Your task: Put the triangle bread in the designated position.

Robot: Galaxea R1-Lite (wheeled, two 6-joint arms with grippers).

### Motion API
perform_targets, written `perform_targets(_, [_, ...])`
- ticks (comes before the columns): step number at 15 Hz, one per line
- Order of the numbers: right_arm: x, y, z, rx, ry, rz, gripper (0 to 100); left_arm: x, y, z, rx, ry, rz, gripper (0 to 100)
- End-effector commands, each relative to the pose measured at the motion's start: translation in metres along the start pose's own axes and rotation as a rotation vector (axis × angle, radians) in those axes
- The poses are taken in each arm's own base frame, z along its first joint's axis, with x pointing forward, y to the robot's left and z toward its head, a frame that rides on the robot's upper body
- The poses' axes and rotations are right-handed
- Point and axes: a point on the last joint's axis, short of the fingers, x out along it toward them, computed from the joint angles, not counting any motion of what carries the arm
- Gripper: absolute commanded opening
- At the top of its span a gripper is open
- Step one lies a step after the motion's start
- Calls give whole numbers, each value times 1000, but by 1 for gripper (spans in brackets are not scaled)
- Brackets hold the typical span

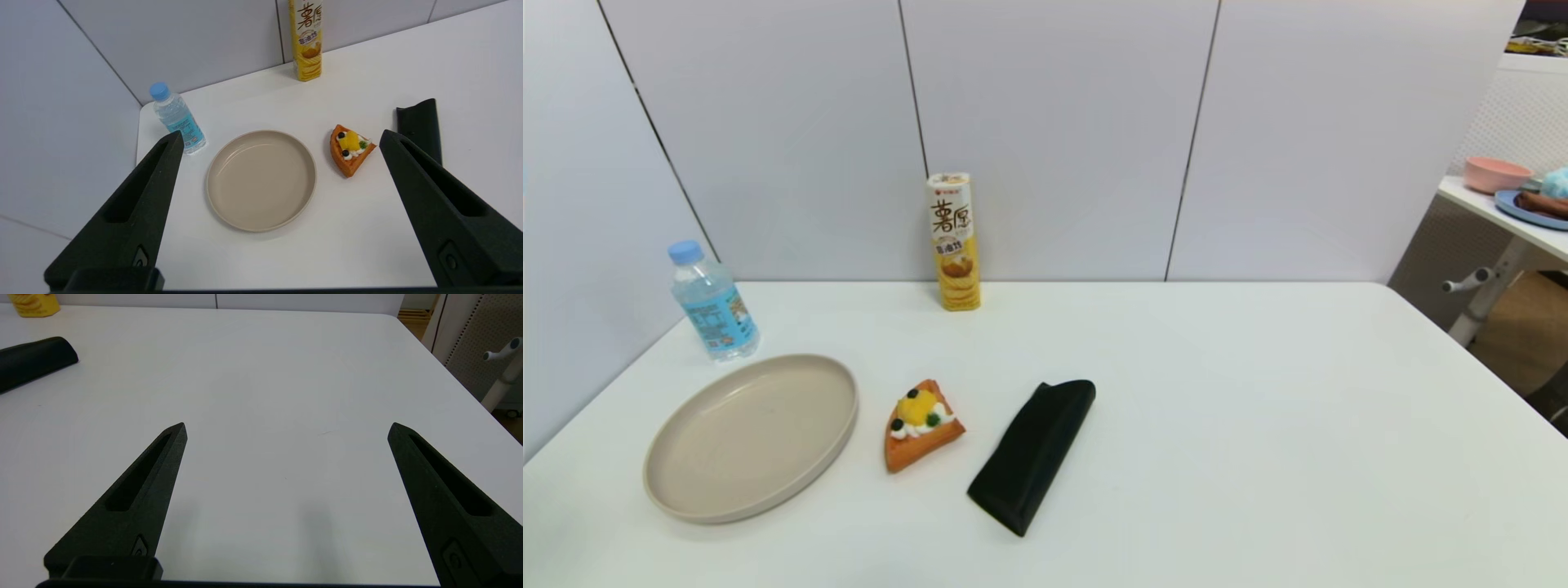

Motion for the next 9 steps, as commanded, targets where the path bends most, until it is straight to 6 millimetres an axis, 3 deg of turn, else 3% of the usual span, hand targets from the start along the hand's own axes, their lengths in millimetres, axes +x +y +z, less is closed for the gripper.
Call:
perform_targets(1, [0,0,0,-1,1,1,100,-7,-23,-110,-31,-145,208,100])
perform_targets(6, [0,0,0,-1,1,1,100,35,-48,-231,17,-68,262,100])
perform_targets(9, [0,0,0,-1,3,1,100,43,-57,-268,-3,-87,223,100])
